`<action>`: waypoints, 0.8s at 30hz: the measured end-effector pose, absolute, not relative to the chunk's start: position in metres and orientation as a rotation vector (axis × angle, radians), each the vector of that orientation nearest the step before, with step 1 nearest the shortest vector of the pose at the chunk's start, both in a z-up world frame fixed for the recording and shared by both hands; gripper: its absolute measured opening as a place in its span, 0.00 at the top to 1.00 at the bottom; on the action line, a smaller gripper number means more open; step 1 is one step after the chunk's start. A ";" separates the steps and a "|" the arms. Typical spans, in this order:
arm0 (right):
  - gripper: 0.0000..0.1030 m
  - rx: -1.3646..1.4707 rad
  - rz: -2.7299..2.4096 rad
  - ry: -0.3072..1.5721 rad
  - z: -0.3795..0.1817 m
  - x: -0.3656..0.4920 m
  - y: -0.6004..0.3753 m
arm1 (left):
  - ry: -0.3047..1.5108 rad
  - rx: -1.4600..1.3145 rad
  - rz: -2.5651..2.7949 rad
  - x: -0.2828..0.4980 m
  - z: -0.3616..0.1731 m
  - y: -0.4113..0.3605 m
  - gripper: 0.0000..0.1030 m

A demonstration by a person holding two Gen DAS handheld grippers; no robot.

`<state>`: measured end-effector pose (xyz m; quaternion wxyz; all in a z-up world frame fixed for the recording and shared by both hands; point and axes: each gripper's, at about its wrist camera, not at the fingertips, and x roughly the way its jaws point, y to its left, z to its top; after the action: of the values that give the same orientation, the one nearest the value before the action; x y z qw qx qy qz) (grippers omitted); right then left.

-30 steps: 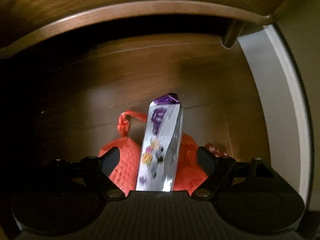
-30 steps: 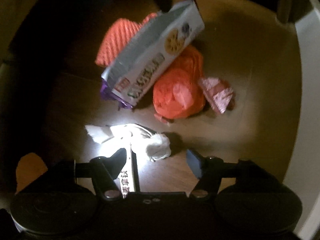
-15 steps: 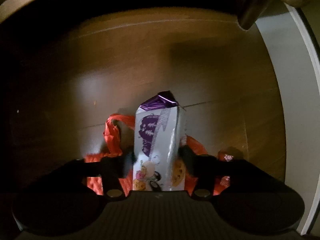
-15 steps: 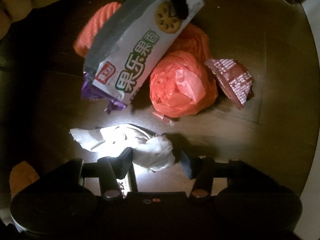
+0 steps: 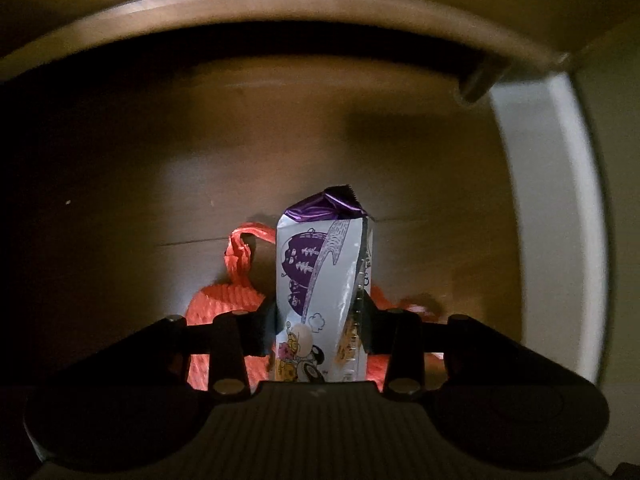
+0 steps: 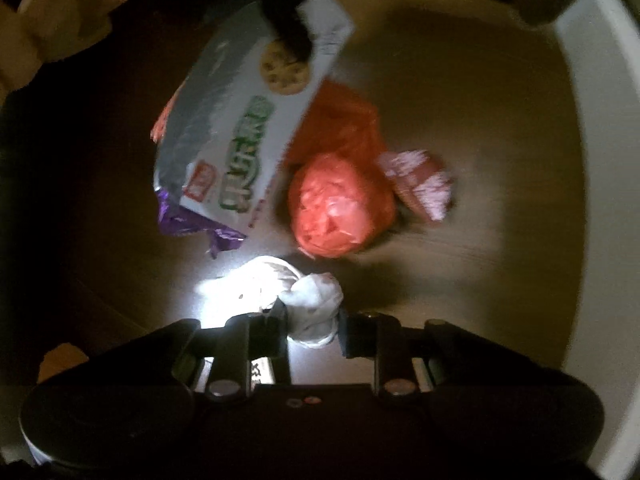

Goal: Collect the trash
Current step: 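Lift snack packet and tissue up over the teal bin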

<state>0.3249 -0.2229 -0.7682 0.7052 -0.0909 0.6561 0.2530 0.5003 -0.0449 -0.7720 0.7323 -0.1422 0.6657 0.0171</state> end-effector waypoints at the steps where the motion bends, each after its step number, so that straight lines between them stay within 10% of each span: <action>1: 0.78 -0.195 0.544 1.451 -0.757 0.324 -0.227 | 1.455 -0.328 0.039 0.498 -0.759 -0.042 0.63; 24: 0.78 -0.013 0.394 1.252 -0.388 0.340 -0.259 | 1.308 -0.478 0.093 0.409 -0.364 0.035 0.63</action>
<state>0.3398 -0.2589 -0.3884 0.7922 -0.0062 0.5821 0.1831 0.4091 0.0348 -0.3638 0.7662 -0.2199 0.6023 0.0427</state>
